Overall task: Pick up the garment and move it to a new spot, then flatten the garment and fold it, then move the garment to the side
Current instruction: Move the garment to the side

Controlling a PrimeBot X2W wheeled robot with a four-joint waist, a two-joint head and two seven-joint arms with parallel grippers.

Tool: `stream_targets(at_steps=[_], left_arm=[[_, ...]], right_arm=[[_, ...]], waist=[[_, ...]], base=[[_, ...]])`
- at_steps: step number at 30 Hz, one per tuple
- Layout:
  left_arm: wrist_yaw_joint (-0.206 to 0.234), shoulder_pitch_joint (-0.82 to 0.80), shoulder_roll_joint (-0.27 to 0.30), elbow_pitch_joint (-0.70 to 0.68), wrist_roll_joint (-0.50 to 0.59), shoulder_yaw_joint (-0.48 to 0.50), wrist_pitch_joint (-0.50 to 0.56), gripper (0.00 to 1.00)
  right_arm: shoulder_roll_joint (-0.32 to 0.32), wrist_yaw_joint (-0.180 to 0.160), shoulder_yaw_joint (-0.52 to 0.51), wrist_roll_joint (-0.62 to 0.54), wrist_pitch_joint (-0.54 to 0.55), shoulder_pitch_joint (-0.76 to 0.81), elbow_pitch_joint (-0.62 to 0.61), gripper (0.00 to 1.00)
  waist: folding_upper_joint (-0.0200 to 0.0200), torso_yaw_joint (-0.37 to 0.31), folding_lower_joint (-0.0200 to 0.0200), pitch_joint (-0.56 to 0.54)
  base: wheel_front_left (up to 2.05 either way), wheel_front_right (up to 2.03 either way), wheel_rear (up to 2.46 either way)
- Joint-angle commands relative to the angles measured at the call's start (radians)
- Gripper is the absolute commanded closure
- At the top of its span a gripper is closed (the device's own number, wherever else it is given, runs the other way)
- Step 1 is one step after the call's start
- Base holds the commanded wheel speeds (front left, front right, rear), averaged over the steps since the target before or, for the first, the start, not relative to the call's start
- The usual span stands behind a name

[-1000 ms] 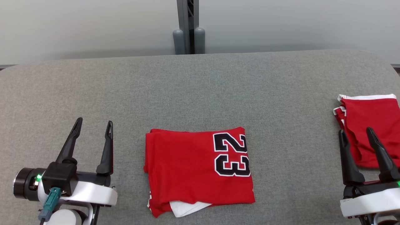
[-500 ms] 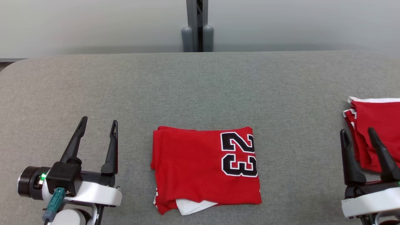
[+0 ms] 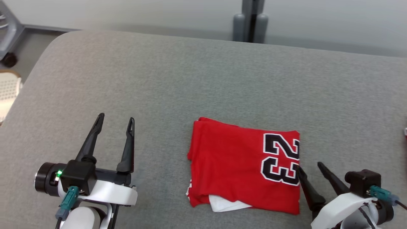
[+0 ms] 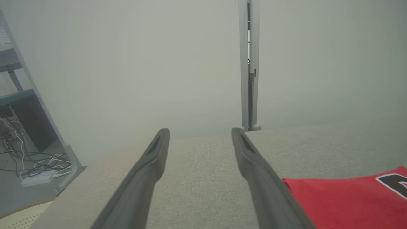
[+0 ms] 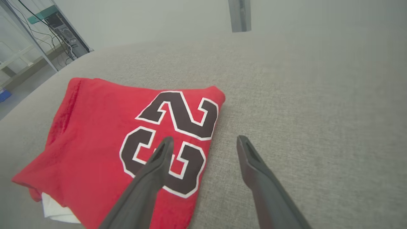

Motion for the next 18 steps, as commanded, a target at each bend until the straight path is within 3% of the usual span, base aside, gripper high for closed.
stream_targets(at_steps=[1,9,10,11,12,13,18], left_arm=[[-0.003,-0.011,0.001,0.007,-0.001,0.0,-0.007,0.0],[-0.004,-0.024,-0.009,0.028,-0.008,-0.005,-0.023,0.0],[-0.003,-0.026,-0.011,0.029,-0.009,-0.004,-0.024,0.0],[-0.003,-0.03,-0.012,0.029,-0.009,-0.003,-0.026,0.0],[-0.001,-0.032,-0.012,0.03,-0.009,-0.001,-0.028,0.0],[0.001,-0.032,-0.012,0.029,-0.009,0.002,-0.029,0.0],[0.001,-0.03,-0.001,0.021,-0.005,0.007,-0.033,0.0]], right_arm=[[-0.01,0.001,0.007,0.006,0.004,-0.017,0.028,0.0],[0.017,0.001,0.044,0.038,0.056,-0.071,0.221,0.0],[0.021,0.001,0.055,0.045,0.059,-0.078,0.236,0.04],[0.024,0.001,0.068,0.05,0.065,-0.084,0.246,0.56],[0.025,0.002,0.074,0.052,0.047,-0.092,0.247,0.96],[0.023,0.002,0.077,0.055,0.04,-0.1,0.251,1.0],[-0.005,0.001,0.074,0.034,-0.02,-0.125,0.214,1.0]], waist=[[0.0,0.038,0.0,0.018],[0.0,0.084,0.0,0.03],[0.0,0.086,0.0,0.031],[0.0,0.087,0.0,0.032],[0.0,0.086,0.0,0.034],[0.0,0.083,0.0,0.035],[0.0,0.04,0.0,0.037]], base=[[0.0,0.0,0.0],[0.0,0.0,0.0],[0.0,0.0,0.0],[0.0,0.0,0.0],[0.0,0.0,0.0],[0.0,0.0,0.0],[0.0,0.0,0.0]])
